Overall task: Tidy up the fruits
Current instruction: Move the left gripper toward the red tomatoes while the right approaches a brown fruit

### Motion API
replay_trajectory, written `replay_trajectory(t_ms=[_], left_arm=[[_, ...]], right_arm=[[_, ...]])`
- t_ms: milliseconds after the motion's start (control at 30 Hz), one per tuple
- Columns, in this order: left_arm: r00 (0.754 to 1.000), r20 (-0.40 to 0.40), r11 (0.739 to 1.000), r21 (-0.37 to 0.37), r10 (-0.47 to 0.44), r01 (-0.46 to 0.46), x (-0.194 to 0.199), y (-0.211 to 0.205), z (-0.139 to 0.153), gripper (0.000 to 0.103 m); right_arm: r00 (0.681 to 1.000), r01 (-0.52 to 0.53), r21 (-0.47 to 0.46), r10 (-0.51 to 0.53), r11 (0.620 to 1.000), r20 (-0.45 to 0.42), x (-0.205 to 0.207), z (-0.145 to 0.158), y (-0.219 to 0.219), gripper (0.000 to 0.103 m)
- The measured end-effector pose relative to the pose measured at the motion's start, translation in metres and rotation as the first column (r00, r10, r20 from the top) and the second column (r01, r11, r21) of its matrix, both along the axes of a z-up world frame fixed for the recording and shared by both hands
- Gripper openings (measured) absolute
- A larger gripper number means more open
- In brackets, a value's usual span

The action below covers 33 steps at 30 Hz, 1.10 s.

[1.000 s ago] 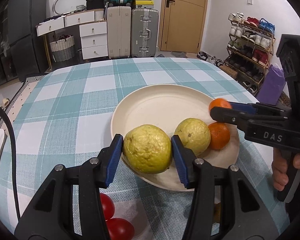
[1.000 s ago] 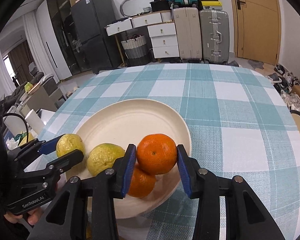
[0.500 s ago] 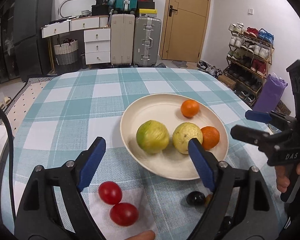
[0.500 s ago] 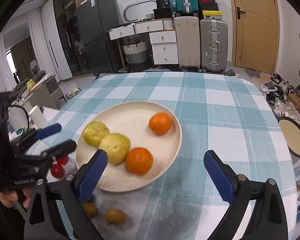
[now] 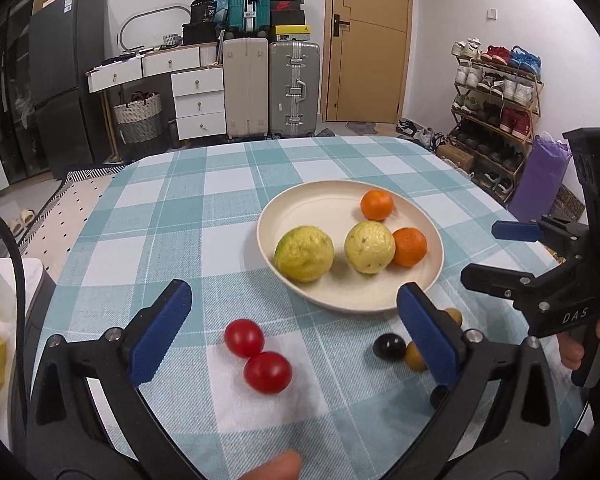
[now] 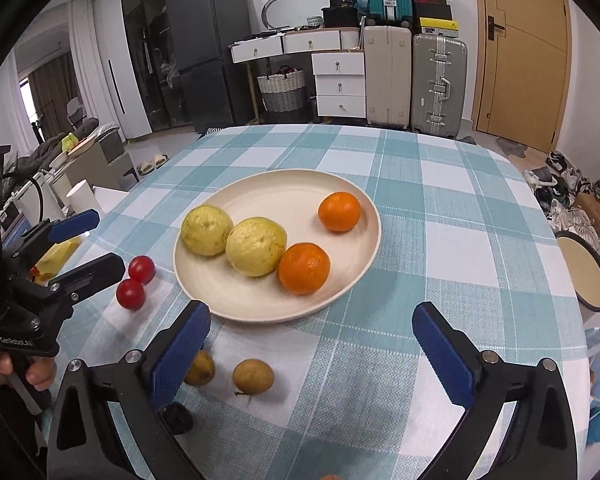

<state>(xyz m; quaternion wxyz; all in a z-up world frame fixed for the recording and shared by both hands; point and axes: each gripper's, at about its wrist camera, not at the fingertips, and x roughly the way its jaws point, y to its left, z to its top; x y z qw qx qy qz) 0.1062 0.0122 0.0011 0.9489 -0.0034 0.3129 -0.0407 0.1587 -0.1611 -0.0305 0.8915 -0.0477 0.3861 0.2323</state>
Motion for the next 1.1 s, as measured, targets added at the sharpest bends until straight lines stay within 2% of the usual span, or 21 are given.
replay_trajectory(t_ms=[167, 333, 733, 1100], left_arm=[[1.000, -0.017, 1.000, 0.019, 0.020, -0.020, -0.014, 0.008, -0.005, 0.103], [0.997, -0.052, 0.999, 0.008, 0.051, -0.051, -0.016, 0.019, -0.016, 0.103], [0.992, -0.115, 0.998, -0.001, 0.059, -0.059, -0.009, 0.023, -0.033, 0.103], [0.986, -0.156, 0.998, 0.013, 0.058, -0.057, -0.002, 0.020, -0.041, 0.103]], right_arm=[[1.000, -0.003, -0.014, 0.003, 1.000, -0.011, -0.008, -0.005, 0.000, 0.103], [1.000, -0.013, -0.026, 0.013, 1.000, -0.029, -0.014, -0.013, 0.000, 0.103], [0.993, -0.068, 0.037, 0.071, 0.997, -0.095, -0.017, -0.026, -0.005, 0.101], [0.983, -0.125, 0.031, 0.128, 0.992, -0.129, -0.020, -0.035, 0.003, 0.082]])
